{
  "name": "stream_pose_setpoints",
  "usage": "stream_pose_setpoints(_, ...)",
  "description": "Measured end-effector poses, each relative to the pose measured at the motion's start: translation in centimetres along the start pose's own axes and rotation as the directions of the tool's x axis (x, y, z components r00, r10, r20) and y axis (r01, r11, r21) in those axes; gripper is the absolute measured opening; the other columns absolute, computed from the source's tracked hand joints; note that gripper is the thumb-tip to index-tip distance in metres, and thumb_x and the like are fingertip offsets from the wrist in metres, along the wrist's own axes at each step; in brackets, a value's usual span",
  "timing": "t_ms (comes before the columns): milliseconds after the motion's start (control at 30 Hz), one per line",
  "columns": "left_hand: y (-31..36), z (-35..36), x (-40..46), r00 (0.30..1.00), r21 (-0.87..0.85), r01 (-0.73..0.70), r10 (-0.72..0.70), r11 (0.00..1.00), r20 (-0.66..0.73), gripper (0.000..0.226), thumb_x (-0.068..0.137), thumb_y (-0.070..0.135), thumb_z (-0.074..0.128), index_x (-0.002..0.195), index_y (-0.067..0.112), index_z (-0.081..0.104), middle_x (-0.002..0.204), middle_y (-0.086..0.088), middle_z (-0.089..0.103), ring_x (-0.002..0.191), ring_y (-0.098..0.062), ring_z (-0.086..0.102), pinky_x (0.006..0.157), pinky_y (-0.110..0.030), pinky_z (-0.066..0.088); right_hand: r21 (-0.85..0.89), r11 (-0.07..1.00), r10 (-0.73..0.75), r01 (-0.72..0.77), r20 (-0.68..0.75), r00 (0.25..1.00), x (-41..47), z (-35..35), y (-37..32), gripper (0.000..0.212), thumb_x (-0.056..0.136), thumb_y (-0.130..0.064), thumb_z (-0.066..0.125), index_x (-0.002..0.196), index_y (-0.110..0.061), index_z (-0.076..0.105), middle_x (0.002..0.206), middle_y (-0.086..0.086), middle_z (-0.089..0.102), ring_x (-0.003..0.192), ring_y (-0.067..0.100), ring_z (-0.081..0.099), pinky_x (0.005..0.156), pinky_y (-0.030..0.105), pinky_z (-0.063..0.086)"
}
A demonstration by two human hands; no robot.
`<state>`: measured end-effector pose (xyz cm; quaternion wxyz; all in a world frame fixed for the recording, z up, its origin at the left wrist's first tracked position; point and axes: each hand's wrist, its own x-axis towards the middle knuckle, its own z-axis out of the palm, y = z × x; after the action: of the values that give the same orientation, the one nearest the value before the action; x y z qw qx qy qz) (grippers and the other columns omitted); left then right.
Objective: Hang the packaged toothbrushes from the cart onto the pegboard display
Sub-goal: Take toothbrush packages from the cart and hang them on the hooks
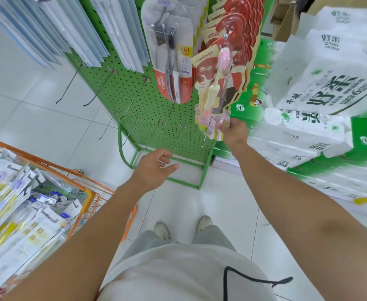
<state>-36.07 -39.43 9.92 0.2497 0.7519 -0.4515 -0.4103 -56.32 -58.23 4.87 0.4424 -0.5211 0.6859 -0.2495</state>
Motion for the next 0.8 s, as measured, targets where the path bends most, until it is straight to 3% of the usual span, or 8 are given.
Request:
stream_pose_setpoints(100,-1.1,-0.2,-0.8,0.998,-0.039,0.032,-0.034,0.999,-0.055,0.028,0.087,0.032,0.076,0.111,0.024,0.064,0.103,0.003,0.066,0.093,-0.013,0.065,0.067,-0.013,0.044,-0.056,0.998,0.043,-0.042,0.010,0.999,1.2,0.1,-0.9,0.025,0.089,-0.033,0.075,0.086,-0.011,0.064,0.079,0.004,0.061,0.073,0.021,0.055,0.060,0.022,0.043)
stream_pose_setpoints(200,-2.6,-0.4,-1.8,0.991,-0.105,0.079,-0.089,0.991,-0.098,0.030,0.086,0.032,0.077,0.112,0.022,0.065,0.103,0.001,0.066,0.095,-0.016,0.066,0.068,-0.017,0.046,-0.092,0.987,0.132,-0.129,0.021,0.991,0.1,1.0,0.3,0.049,0.092,-0.040,0.071,0.126,-0.007,0.059,0.120,0.008,0.064,0.111,0.025,0.060,0.093,0.031,0.048)
stream_pose_setpoints(333,-4.9,-2.1,-3.7,0.977,-0.159,0.118,-0.143,0.980,-0.160,0.032,0.087,0.032,0.076,0.115,0.020,0.066,0.103,0.001,0.066,0.094,-0.017,0.065,0.074,-0.023,0.050,-0.094,0.911,0.411,-0.401,0.148,0.900,-6.4,4.4,3.9,0.020,0.099,-0.022,0.063,0.090,-0.006,0.057,0.079,0.001,0.056,0.068,0.015,0.057,0.054,0.016,0.046)
stream_pose_setpoints(400,-6.7,-3.8,-4.8,0.963,-0.223,0.138,-0.183,0.965,-0.196,0.028,0.087,0.029,0.076,0.112,0.020,0.066,0.101,0.001,0.065,0.088,-0.017,0.064,0.064,-0.022,0.049,-0.115,0.883,0.467,-0.456,0.328,0.822,-11.2,7.5,5.1,0.012,0.096,-0.017,0.066,0.092,-0.005,0.063,0.090,0.008,0.064,0.075,0.021,0.061,0.069,0.026,0.054)
stream_pose_setpoints(500,-9.7,-7.2,-6.6,0.934,-0.297,0.157,-0.240,0.942,-0.265,0.024,0.088,0.022,0.076,0.109,0.013,0.067,0.094,-0.001,0.063,0.070,-0.013,0.058,0.046,-0.020,0.047,-0.208,0.910,0.404,-0.359,0.639,0.654,-18.3,12.7,3.7,0.024,0.093,-0.022,0.070,0.110,-0.005,0.066,0.097,0.011,0.070,0.081,0.025,0.066,0.080,0.035,0.057)
stream_pose_setpoints(567,-12.6,-10.1,-8.2,0.905,-0.317,0.177,-0.281,0.932,-0.319,0.023,0.088,0.020,0.076,0.106,0.010,0.068,0.087,-0.001,0.064,0.063,-0.011,0.056,0.045,-0.017,0.044,-0.242,0.949,0.316,-0.204,0.750,0.582,-21.8,16.4,0.9,0.026,0.093,-0.023,0.070,0.111,-0.003,0.068,0.095,0.010,0.071,0.079,0.023,0.067,0.078,0.034,0.056)
stream_pose_setpoints(733,-22.2,-18.3,-13.5,0.836,-0.318,0.201,-0.332,0.926,-0.437,0.013,0.086,0.023,0.077,0.095,0.016,0.070,0.083,-0.003,0.071,0.068,-0.017,0.067,0.061,-0.022,0.052,-0.125,0.992,0.101,0.000,0.797,0.596,-29.6,28.2,-7.1,0.020,0.093,-0.013,0.067,0.106,0.002,0.069,0.088,0.011,0.068,0.076,0.023,0.062,0.068,0.030,0.049)
stream_pose_setpoints(800,-26.5,-21.7,-15.9,0.792,-0.333,0.222,-0.369,0.916,-0.487,0.010,0.087,0.021,0.076,0.093,0.016,0.070,0.081,-0.002,0.068,0.062,-0.012,0.063,0.054,-0.014,0.048,-0.099,0.994,0.058,0.040,0.813,0.580,-33.1,32.7,-9.5,0.013,0.092,-0.012,0.069,0.099,-0.002,0.069,0.084,0.011,0.067,0.073,0.023,0.061,0.063,0.027,0.047)
